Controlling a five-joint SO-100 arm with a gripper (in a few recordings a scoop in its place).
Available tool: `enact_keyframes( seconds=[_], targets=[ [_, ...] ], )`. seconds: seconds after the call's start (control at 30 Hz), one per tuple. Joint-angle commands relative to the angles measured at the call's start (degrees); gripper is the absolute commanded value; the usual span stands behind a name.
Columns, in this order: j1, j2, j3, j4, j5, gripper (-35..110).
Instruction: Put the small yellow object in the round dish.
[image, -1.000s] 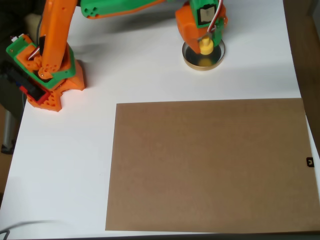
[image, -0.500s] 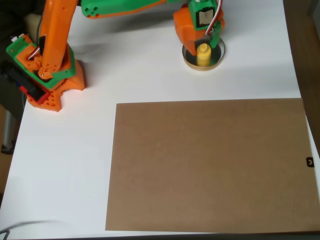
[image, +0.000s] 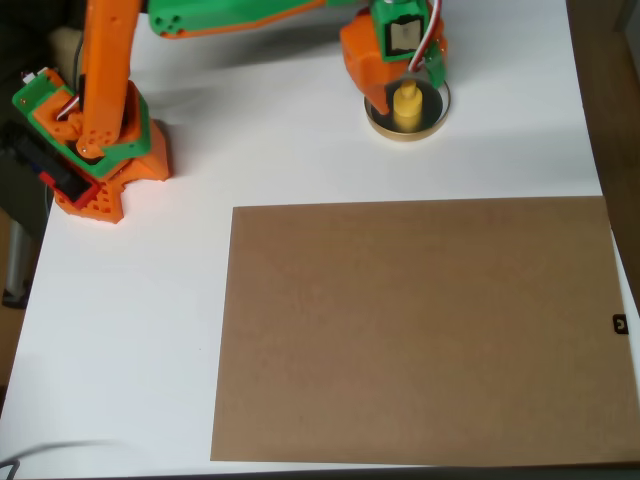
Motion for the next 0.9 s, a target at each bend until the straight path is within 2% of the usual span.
enact_keyframes(
  seconds=[0.0,0.3,0.63,0.87],
  targets=[
    [1.76,11.34,4.22,1.23,-4.31,23],
    [11.69,28.92,25.22,-1.14,-14.24,23],
    [31.29,46.05,44.21,-3.96,-25.66,22],
    [47.37,55.02,55.2,-10.11,-28.65,22]
  ],
)
